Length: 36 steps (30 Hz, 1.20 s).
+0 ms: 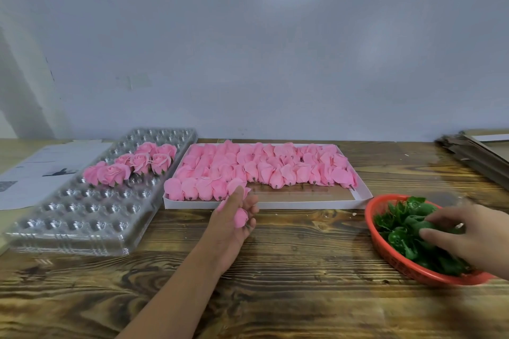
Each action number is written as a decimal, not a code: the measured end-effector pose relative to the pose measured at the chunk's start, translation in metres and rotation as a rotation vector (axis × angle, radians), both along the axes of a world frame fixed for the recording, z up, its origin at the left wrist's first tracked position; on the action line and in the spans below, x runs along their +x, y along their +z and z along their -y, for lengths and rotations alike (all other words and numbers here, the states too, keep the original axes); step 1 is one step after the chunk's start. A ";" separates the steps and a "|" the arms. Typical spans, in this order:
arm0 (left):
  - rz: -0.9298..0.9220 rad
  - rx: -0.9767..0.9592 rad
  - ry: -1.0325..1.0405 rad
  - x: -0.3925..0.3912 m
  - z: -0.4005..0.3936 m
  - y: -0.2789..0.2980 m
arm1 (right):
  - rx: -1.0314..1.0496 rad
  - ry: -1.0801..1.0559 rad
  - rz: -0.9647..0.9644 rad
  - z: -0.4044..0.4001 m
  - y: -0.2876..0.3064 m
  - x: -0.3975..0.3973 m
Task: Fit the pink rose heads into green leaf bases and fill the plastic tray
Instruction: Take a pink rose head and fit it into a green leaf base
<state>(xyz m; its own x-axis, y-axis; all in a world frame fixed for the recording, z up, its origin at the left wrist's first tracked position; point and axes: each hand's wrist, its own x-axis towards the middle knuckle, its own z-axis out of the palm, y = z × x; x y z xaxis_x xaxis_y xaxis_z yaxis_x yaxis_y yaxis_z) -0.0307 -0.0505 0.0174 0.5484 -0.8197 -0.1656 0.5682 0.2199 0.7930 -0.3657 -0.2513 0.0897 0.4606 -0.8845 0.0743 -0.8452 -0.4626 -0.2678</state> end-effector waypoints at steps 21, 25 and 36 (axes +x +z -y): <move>0.025 0.013 -0.009 0.001 0.000 -0.002 | -0.172 0.002 -0.264 -0.022 0.000 0.019; 0.018 0.024 0.001 0.002 0.001 -0.002 | -0.203 0.024 -0.136 -0.009 -0.002 0.007; -0.007 0.009 -0.003 0.003 0.002 -0.004 | -0.146 0.120 -0.028 0.011 -0.010 -0.013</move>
